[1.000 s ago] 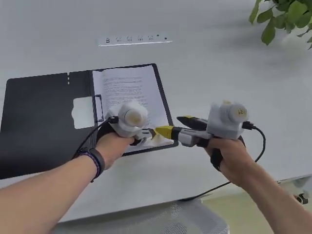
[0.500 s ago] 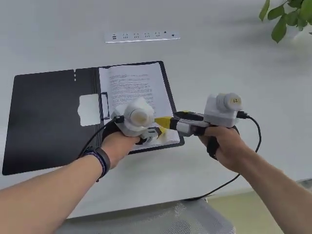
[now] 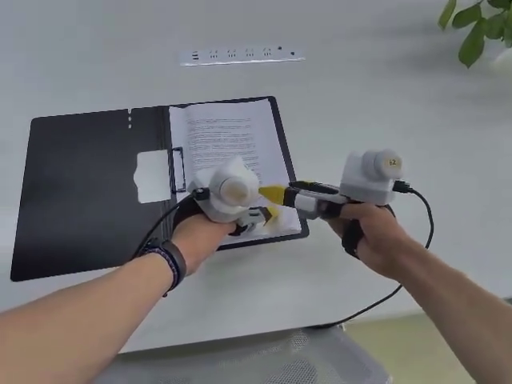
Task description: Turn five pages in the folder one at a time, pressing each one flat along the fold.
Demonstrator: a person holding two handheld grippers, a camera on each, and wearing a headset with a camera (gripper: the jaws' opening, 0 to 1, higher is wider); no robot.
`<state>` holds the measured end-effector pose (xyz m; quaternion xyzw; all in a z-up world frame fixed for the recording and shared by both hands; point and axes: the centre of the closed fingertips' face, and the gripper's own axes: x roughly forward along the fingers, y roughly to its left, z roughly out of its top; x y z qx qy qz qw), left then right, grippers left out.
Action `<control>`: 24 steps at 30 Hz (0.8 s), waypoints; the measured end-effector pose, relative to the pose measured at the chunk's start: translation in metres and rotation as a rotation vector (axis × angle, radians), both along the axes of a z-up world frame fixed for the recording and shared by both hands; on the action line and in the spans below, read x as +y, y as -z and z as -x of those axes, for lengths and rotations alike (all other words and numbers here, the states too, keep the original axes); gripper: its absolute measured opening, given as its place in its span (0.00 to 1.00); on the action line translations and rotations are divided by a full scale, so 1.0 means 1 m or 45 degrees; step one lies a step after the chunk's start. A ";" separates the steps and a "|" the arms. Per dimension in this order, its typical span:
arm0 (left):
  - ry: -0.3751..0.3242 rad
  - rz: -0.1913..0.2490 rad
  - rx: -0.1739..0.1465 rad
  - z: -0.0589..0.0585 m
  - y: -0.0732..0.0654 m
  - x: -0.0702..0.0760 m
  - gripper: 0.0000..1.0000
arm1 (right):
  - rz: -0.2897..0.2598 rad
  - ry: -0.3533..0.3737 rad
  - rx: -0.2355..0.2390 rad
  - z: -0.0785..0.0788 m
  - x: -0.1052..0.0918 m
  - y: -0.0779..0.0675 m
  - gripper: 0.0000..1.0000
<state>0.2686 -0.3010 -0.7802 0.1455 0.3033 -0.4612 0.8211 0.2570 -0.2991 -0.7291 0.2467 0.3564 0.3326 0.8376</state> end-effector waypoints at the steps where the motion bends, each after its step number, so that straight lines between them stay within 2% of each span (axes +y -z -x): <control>1: -0.001 0.001 0.001 0.000 0.000 0.000 0.49 | -0.003 -0.001 0.002 0.000 0.000 0.000 0.58; 6: -0.003 0.005 0.006 0.000 0.000 0.000 0.50 | -0.024 -0.009 0.014 0.002 0.000 0.001 0.54; 9: -0.007 0.020 0.024 0.001 -0.002 -0.001 0.51 | -0.037 0.005 0.028 0.002 -0.003 0.003 0.50; 15: 0.016 0.054 0.067 0.009 -0.005 -0.004 0.59 | -0.047 0.011 0.043 0.005 -0.005 0.005 0.45; 18: 0.023 0.053 0.071 0.012 -0.005 -0.004 0.60 | -0.052 0.016 0.048 0.007 -0.006 0.005 0.42; 21: 0.030 0.057 0.077 0.015 -0.006 -0.004 0.62 | -0.083 0.041 0.054 0.008 -0.007 0.004 0.37; 24: 0.040 0.059 0.078 0.018 -0.009 -0.003 0.63 | -0.107 0.067 0.058 0.008 -0.009 0.003 0.28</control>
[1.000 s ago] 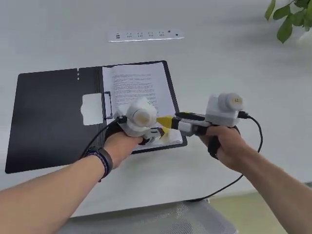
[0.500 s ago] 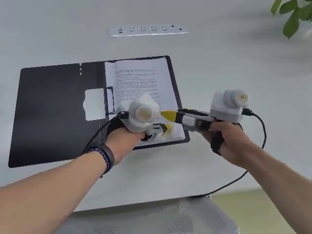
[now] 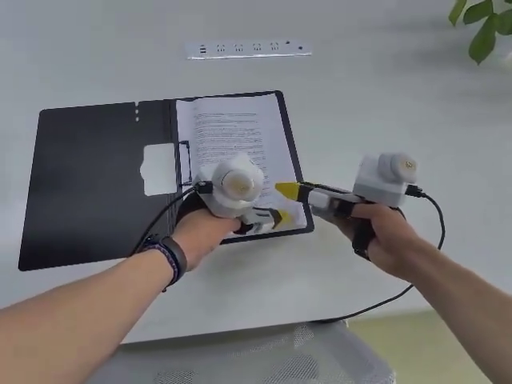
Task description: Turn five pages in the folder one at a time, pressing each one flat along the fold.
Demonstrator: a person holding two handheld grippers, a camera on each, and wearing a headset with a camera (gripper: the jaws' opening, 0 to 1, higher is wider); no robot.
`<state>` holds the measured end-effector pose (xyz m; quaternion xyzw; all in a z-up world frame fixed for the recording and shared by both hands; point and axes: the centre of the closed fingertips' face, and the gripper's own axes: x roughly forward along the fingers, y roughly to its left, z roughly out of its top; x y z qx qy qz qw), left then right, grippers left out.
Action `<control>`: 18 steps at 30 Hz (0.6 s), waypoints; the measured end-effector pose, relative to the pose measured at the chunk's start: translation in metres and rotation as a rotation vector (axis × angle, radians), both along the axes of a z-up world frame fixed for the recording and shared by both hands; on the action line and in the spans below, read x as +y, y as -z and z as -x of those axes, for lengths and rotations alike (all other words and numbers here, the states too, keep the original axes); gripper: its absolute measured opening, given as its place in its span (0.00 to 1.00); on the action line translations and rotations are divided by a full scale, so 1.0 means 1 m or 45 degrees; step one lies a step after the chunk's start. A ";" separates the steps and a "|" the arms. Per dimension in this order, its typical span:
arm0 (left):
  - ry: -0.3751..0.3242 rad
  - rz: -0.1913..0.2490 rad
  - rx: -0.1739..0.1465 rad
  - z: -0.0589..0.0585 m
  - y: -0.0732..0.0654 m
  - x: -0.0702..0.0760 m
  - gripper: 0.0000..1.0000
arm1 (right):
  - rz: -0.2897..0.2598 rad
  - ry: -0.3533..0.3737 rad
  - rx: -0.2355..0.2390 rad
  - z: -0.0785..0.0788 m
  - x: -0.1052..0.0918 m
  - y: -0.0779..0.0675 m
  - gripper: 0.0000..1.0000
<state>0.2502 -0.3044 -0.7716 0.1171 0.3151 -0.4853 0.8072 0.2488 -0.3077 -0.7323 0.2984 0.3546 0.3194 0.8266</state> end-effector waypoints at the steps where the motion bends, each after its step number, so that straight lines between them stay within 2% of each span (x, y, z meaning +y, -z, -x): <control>1: 0.008 0.008 0.006 0.002 -0.002 0.000 0.65 | -0.001 0.010 -0.002 0.000 -0.001 0.000 0.25; 5: 0.023 0.003 0.002 0.005 -0.004 0.003 0.66 | 0.010 0.025 0.010 0.001 -0.001 0.004 0.17; 12: 0.022 0.014 -0.009 0.007 -0.013 0.007 0.69 | 0.014 0.074 -0.009 -0.001 -0.003 0.004 0.02; 18: 0.021 0.026 -0.020 0.010 -0.021 0.009 0.71 | 0.022 0.094 -0.017 -0.002 -0.003 0.001 0.00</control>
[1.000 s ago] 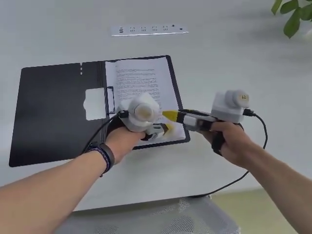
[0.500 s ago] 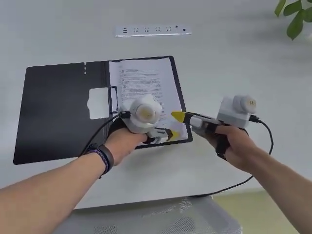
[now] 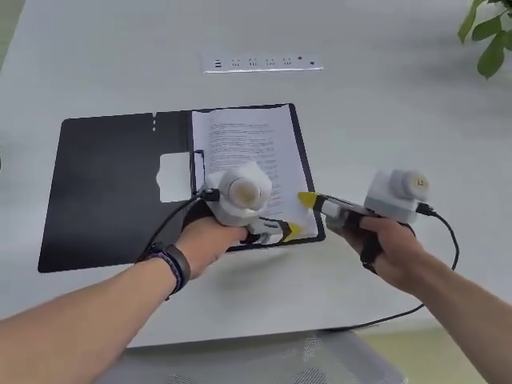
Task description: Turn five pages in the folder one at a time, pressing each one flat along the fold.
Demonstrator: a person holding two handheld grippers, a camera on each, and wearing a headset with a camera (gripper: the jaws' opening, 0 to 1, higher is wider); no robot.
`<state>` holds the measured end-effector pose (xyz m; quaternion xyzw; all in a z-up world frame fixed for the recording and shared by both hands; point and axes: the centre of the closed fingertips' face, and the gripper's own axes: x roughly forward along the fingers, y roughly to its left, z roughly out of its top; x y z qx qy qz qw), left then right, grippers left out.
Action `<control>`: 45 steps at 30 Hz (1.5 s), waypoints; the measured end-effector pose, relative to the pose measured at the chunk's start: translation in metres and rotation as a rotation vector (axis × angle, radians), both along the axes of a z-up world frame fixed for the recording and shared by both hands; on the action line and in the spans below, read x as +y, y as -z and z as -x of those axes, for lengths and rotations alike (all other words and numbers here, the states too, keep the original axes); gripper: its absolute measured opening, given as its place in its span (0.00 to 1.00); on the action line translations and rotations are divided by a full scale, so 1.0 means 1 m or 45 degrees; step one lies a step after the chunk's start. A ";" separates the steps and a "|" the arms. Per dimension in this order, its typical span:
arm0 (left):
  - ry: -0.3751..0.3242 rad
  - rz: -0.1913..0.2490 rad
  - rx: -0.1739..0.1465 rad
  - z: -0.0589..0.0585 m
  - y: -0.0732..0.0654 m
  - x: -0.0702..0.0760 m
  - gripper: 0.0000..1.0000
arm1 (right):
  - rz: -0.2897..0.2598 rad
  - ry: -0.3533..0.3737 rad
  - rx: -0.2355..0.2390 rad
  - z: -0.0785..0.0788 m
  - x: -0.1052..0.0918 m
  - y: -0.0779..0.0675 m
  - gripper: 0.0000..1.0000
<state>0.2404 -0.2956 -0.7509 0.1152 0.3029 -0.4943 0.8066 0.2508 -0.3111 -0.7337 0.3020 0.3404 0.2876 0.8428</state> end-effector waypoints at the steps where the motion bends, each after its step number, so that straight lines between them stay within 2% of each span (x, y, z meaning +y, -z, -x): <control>1: -0.002 0.000 -0.005 0.000 -0.001 0.001 0.71 | 0.000 0.003 -0.003 0.000 0.000 -0.001 0.00; 6: -0.018 0.011 -0.014 0.001 -0.007 0.009 0.71 | -0.001 0.010 -0.023 -0.001 0.004 -0.009 0.00; 8: -0.040 0.036 0.000 0.001 -0.010 0.012 0.72 | 0.007 0.009 -0.035 -0.002 0.006 -0.012 0.00; 19: -0.088 0.051 -0.022 0.001 -0.023 0.042 0.72 | -0.006 0.008 -0.078 -0.006 0.022 -0.028 0.00; 25: -0.144 0.074 -0.033 0.001 -0.032 0.063 0.72 | -0.022 0.008 -0.097 -0.007 0.034 -0.036 0.00; 34: -0.208 0.096 -0.050 0.007 -0.040 0.096 0.72 | -0.054 -0.026 -0.127 -0.005 0.061 -0.052 0.00; 45: -0.352 0.123 -0.087 0.008 -0.054 0.151 0.73 | -0.088 -0.145 -0.174 -0.005 0.109 -0.071 0.00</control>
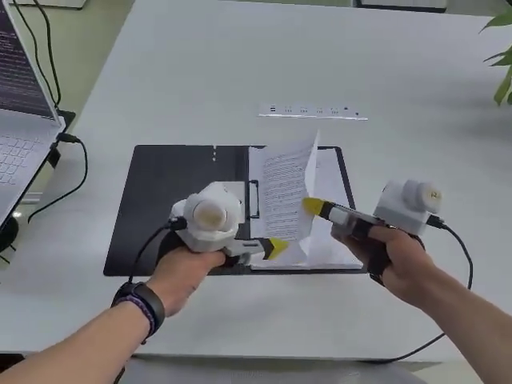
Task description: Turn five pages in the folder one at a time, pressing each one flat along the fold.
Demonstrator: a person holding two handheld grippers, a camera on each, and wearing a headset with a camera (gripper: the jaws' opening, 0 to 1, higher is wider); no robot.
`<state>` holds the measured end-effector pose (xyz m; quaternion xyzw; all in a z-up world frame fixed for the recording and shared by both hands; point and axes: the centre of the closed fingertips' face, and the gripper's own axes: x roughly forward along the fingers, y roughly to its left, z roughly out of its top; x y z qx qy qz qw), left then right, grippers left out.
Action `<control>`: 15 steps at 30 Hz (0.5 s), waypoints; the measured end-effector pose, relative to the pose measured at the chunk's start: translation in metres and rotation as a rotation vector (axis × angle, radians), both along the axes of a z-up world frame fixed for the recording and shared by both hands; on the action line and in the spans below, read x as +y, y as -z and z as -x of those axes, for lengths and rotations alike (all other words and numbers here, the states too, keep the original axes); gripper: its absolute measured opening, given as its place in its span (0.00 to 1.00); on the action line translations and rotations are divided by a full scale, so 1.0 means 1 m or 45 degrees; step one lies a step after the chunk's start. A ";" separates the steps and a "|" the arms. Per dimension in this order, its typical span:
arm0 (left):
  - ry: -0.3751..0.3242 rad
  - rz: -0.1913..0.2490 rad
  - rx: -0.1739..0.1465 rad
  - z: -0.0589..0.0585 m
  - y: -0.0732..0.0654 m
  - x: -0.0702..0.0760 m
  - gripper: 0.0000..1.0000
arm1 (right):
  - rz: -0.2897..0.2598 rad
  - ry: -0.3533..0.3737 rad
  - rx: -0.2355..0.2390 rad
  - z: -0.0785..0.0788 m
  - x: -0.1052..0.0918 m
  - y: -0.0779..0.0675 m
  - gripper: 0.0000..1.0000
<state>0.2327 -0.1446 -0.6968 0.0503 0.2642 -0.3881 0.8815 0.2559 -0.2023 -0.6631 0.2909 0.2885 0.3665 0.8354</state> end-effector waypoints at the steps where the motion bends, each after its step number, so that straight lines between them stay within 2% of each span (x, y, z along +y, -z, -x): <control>1: -0.010 -0.001 -0.002 0.000 -0.001 0.004 0.73 | -0.002 -0.009 -0.003 0.000 0.004 -0.001 0.00; 9: -0.098 -0.003 -0.009 0.003 -0.007 0.044 0.74 | -0.038 -0.085 -0.018 -0.001 0.040 -0.010 0.00; 15: -0.154 -0.010 -0.012 0.004 -0.007 0.071 0.75 | -0.054 -0.138 -0.007 0.002 0.065 -0.010 0.00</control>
